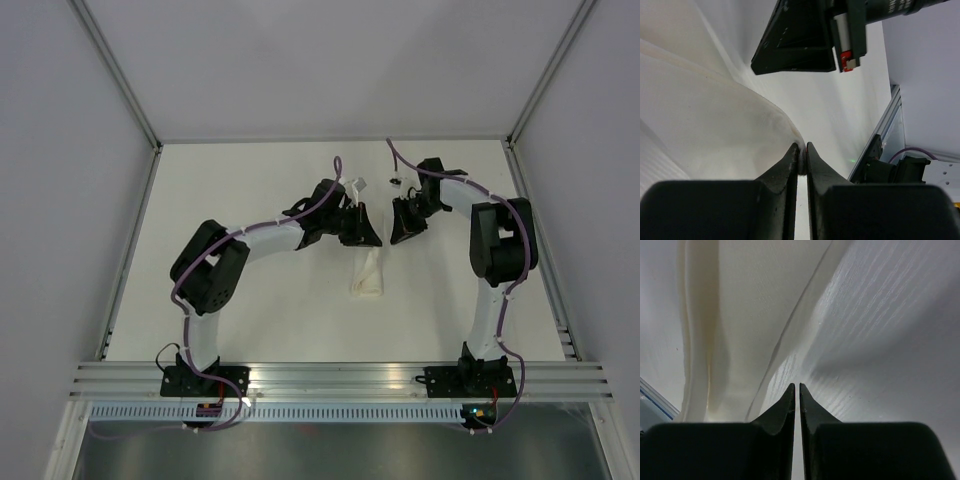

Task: Fold the napkin, place the utensils inside, and roll it up
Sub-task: Adjust the napkin at the center of the board.

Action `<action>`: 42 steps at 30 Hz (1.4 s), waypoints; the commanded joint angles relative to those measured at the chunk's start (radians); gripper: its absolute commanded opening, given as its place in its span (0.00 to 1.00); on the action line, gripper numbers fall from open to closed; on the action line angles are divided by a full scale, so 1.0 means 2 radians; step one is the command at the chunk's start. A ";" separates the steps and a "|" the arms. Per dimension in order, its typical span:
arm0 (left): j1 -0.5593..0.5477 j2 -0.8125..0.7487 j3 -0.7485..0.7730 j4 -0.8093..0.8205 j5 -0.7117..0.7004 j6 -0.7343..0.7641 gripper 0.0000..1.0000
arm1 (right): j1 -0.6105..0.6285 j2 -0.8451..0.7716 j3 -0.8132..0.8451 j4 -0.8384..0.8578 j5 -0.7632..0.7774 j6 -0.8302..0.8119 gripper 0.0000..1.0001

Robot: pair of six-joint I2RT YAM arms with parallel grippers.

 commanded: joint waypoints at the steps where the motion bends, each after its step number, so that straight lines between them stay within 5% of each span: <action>1: -0.008 0.013 0.029 0.017 0.026 0.009 0.13 | 0.011 0.011 -0.017 0.019 0.012 0.005 0.11; 23: -0.034 0.093 0.095 0.017 0.043 -0.003 0.20 | 0.014 0.010 -0.027 0.043 0.016 0.030 0.09; 27: -0.034 0.102 0.098 0.010 0.035 -0.002 0.25 | -0.009 -0.005 -0.023 0.045 0.027 0.032 0.09; 37: -0.034 0.097 0.099 -0.004 0.019 0.010 0.59 | -0.045 -0.037 -0.003 0.035 0.056 0.020 0.10; 42: -0.032 0.075 0.095 0.005 0.010 0.016 0.61 | -0.052 -0.054 0.010 0.030 0.062 0.013 0.10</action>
